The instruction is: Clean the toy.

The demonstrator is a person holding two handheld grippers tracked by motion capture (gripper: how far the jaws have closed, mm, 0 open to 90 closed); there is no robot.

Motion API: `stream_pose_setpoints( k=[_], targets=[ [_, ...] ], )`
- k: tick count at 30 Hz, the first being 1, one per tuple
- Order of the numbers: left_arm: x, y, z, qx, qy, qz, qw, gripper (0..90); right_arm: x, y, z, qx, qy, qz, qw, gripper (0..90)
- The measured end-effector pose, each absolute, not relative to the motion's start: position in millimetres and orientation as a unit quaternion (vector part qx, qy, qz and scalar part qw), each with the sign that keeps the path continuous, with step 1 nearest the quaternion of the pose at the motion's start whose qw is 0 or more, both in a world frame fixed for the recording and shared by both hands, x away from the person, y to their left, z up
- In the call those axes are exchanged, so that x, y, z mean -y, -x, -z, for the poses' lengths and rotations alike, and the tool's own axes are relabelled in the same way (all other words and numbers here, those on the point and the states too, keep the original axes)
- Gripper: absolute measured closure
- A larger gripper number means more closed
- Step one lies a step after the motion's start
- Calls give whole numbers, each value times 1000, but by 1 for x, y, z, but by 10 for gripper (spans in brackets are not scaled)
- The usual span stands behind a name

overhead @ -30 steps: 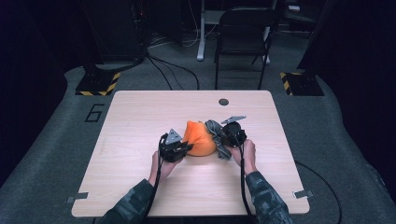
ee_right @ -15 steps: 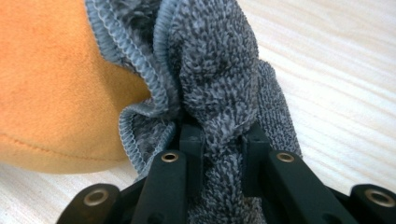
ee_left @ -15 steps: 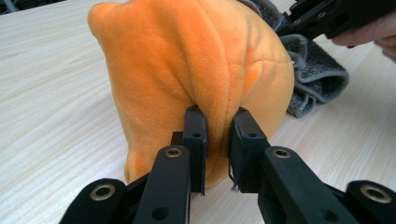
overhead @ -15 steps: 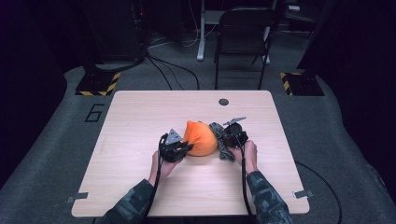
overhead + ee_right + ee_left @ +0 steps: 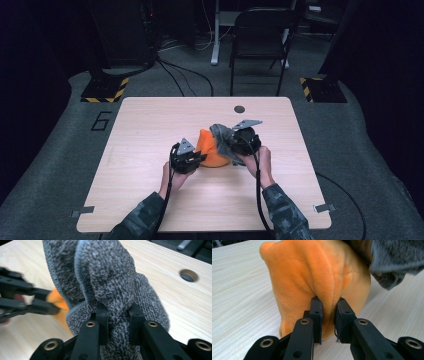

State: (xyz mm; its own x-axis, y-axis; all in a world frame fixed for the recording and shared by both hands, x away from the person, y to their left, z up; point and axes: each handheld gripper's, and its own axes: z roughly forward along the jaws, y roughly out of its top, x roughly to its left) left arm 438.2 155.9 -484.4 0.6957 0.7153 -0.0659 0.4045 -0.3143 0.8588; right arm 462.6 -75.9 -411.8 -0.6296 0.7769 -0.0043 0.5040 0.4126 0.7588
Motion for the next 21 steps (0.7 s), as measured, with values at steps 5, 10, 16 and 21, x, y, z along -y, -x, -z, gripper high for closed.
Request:
stream_pose_setpoints(
  k=[5,10,16,21],
  targets=[
    [-156,-439,485,-354,-794,-164,466,777,62,-462,424,-829,-376,-371,185,751],
    [-157,-439,485,-356,-794,-164,465,777,60,-457,421,-826,-358,-385,200,747],
    [-158,-440,486,-355,-795,-164,464,777,53,-456,425,-833,-341,-384,204,745],
    [-156,-439,486,-353,-794,-167,466,778,59,-461,428,-829,-366,-369,205,751]
  ],
)
